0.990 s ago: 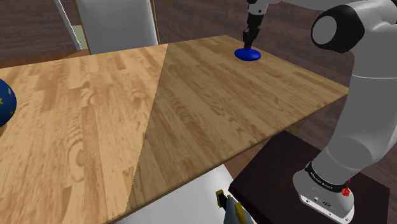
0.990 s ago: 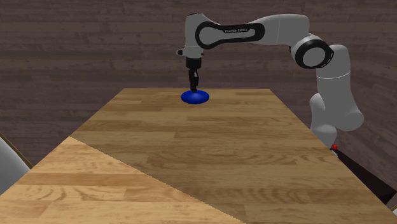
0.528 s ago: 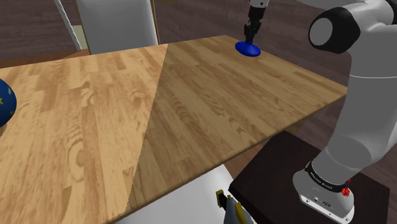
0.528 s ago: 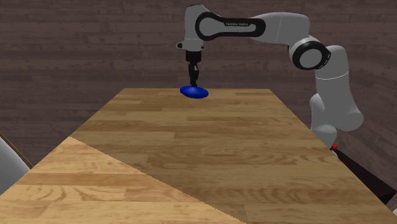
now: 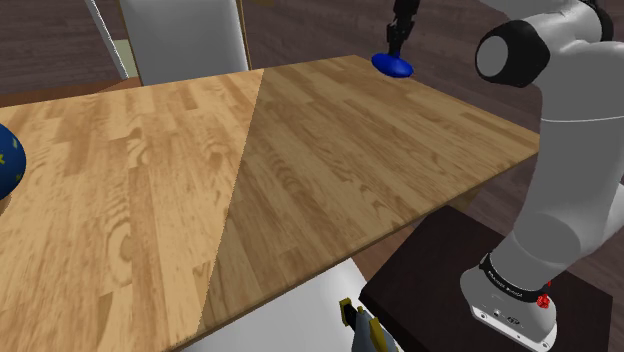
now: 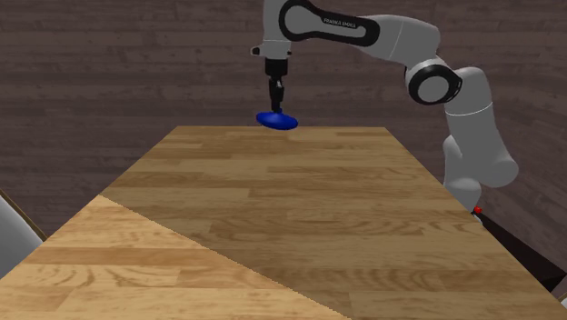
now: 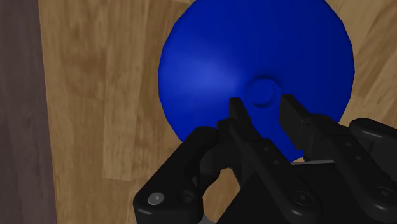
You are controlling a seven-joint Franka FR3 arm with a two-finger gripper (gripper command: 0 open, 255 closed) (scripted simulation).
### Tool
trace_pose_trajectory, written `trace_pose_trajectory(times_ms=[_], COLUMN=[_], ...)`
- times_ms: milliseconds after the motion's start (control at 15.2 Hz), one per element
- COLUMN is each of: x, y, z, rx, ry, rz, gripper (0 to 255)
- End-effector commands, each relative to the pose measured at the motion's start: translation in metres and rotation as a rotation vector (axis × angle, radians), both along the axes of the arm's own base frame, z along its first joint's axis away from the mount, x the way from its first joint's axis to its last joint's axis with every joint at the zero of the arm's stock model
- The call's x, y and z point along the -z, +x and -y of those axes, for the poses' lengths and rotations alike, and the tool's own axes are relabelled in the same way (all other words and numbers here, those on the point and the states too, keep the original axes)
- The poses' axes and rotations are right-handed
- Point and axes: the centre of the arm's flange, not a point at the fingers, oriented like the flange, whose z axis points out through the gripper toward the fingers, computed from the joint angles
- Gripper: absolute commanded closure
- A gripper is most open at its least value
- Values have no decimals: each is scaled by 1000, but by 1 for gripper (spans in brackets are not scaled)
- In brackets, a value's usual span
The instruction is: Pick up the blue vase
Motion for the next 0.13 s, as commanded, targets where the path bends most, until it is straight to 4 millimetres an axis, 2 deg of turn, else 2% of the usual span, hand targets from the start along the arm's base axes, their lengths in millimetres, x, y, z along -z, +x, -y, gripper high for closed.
trace_pose_trajectory(times_ms=[0,66], x=[-7,-7], y=[0,0], z=[-1,-1], rx=[0,0], ry=[0,0], rz=[0,0], gripper=[255,255])
